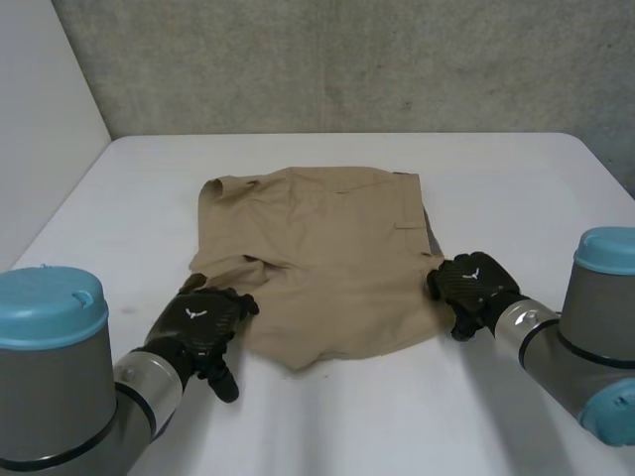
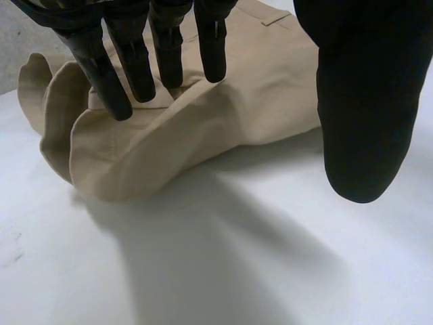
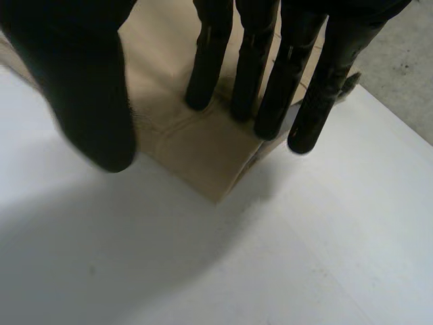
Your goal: Fold the shorts.
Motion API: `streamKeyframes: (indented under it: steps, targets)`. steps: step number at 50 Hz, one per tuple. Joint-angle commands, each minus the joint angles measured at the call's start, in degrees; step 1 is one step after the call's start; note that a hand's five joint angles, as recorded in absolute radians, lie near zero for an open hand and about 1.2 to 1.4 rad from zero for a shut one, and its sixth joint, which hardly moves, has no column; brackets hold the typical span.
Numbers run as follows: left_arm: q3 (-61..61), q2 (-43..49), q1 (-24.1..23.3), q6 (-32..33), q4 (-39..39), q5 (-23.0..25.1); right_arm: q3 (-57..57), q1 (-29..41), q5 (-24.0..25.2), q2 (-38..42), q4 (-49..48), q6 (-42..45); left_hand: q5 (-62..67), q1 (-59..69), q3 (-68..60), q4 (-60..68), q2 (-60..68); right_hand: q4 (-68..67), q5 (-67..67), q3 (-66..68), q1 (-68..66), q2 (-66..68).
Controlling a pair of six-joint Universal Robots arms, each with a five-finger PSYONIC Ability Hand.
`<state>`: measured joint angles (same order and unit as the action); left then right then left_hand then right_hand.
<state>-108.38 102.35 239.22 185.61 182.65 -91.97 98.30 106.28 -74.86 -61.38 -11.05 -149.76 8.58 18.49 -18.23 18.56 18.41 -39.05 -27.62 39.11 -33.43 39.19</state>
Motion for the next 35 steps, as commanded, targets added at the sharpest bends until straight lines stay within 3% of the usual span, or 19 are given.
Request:
streamKeyframes:
  steps: [1,10,24,28,32,35]
  targets:
    - [0.0,0.0,0.0,0.2,0.0,0.0,-3.3,0.1,-0.4,1.7,-0.3,-0.4,3.2,3.3,-3.6,3.3,3.4,-37.6,-39.1,37.6,-43.3,37.5]
    - [0.3,0.8,-0.8,-0.1,0.7,0.0,-7.4,0.6,-0.5,1.5,-0.4,-1.1,5.4,5.5,-5.8,5.4,5.6,-41.0,-42.4,40.9,-46.6,40.8]
    - [10.2,13.3,-0.5,0.9,6.8,-0.6,-11.7,0.9,-1.2,4.2,0.1,-4.7,22.4,22.5,-22.8,22.4,22.6,-41.0,-42.4,40.9,-46.6,40.8]
    - [16.5,17.2,-0.3,1.0,6.7,-0.5,-11.7,0.9,-1.2,4.5,0.1,-4.7,43.9,44.0,-44.2,43.9,44.1,-41.0,-42.4,40.9,-46.6,40.8]
    - [23.0,19.1,-0.1,1.1,6.5,-0.4,-11.7,1.0,-1.2,4.5,0.2,-4.7,54.4,54.5,-54.7,54.4,54.5,-41.0,-42.4,40.9,-46.6,40.8]
    - [26.8,20.6,0.0,1.1,6.8,-0.1,-11.7,1.0,-1.3,4.4,0.2,-4.7,54.4,54.5,-54.7,54.4,54.6,-41.0,-42.4,40.9,-46.6,40.8]
